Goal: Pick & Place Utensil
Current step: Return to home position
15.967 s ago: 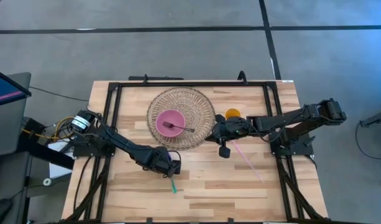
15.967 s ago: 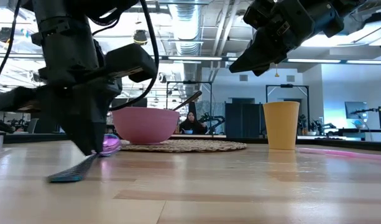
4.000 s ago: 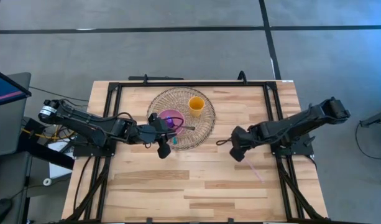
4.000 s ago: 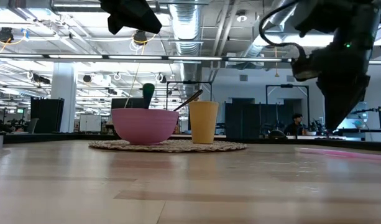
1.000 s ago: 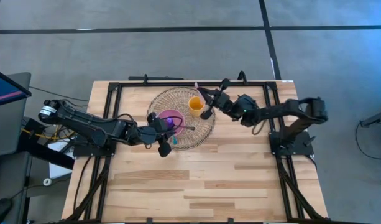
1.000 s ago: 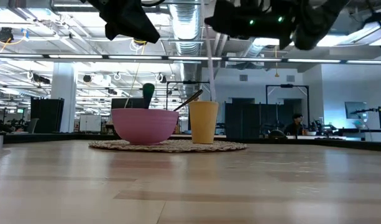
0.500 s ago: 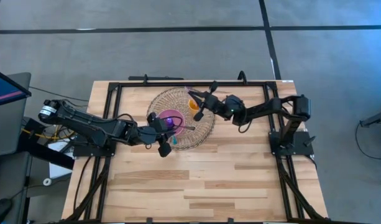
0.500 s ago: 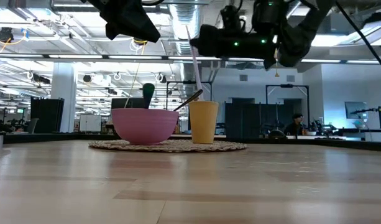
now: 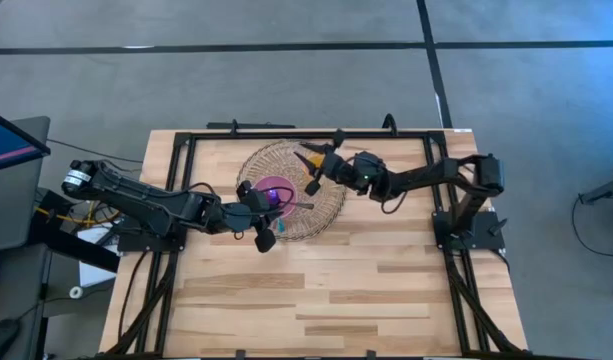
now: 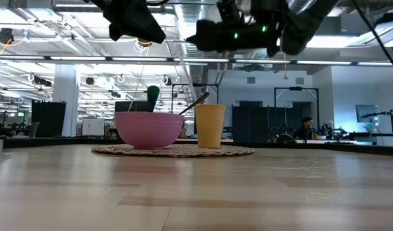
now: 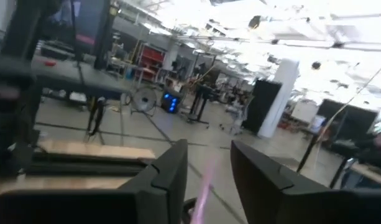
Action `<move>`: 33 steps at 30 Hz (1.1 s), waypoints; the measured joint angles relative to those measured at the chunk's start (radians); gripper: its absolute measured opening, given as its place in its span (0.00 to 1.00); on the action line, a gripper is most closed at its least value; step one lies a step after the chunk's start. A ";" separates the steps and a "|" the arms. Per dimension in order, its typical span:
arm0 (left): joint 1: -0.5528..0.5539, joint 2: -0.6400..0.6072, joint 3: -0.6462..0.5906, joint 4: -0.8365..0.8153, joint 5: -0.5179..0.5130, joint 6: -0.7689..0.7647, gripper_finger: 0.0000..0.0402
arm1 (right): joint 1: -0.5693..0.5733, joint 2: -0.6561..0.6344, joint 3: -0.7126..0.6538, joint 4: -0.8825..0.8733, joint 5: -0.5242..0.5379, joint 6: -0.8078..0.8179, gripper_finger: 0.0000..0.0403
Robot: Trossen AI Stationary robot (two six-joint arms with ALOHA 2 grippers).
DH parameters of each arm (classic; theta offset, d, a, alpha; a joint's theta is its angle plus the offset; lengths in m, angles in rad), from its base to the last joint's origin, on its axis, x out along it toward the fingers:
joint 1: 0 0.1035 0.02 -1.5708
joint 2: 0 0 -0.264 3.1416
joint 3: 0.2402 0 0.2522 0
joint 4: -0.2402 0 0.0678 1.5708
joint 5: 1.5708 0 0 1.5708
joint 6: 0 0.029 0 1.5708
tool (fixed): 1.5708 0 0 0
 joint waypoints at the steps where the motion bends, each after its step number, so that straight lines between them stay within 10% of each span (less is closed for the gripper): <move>1: 0.000 0.000 0.000 0.001 0.000 0.000 0.16 | 0.012 -0.020 0.003 -0.016 0.014 -0.020 0.30; 15: -0.001 -0.006 -0.001 0.011 0.000 0.025 0.16 | 0.271 -0.533 0.004 -0.819 0.060 -0.190 0.39; 33: -0.135 -0.397 -0.079 0.032 -0.012 0.262 0.16 | 0.417 -1.070 -0.159 -1.316 0.089 0.252 0.26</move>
